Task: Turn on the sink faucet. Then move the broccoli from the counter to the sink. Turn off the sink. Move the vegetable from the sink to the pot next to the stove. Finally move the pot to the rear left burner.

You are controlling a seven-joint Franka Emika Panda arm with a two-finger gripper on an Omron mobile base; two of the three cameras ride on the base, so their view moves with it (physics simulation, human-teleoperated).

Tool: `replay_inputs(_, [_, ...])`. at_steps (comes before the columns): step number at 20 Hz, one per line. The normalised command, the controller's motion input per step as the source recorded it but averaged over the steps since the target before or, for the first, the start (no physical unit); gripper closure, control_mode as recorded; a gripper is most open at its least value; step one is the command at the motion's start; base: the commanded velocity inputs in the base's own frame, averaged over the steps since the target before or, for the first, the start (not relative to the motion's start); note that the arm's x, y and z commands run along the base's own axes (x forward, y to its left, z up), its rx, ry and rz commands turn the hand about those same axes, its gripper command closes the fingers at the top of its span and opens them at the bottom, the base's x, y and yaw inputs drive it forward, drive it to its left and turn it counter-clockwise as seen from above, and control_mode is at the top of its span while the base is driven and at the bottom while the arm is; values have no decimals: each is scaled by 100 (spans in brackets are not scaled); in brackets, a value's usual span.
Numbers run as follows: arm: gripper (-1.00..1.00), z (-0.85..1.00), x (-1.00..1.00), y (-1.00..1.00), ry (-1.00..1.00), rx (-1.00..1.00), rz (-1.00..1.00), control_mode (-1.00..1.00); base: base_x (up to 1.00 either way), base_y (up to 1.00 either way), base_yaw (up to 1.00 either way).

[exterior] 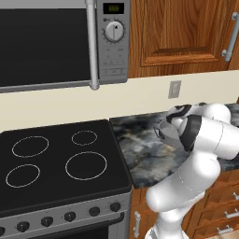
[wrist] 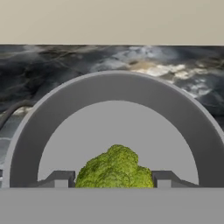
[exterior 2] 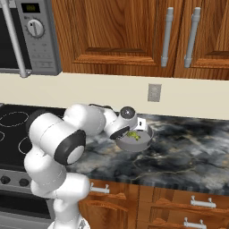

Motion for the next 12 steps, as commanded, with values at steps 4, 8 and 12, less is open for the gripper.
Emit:
replay_inputs(4, [100, -13, 11, -6, 3, 0, 1, -100, 0, 0, 0])
replay_inputs(8, [100, -10, 10, -3, 4, 0, 0, -100, 0, 0, 0])
replay_inputs(12, [100, -9, 10, 0, 4, 0, 0, -100, 0, 0, 0])
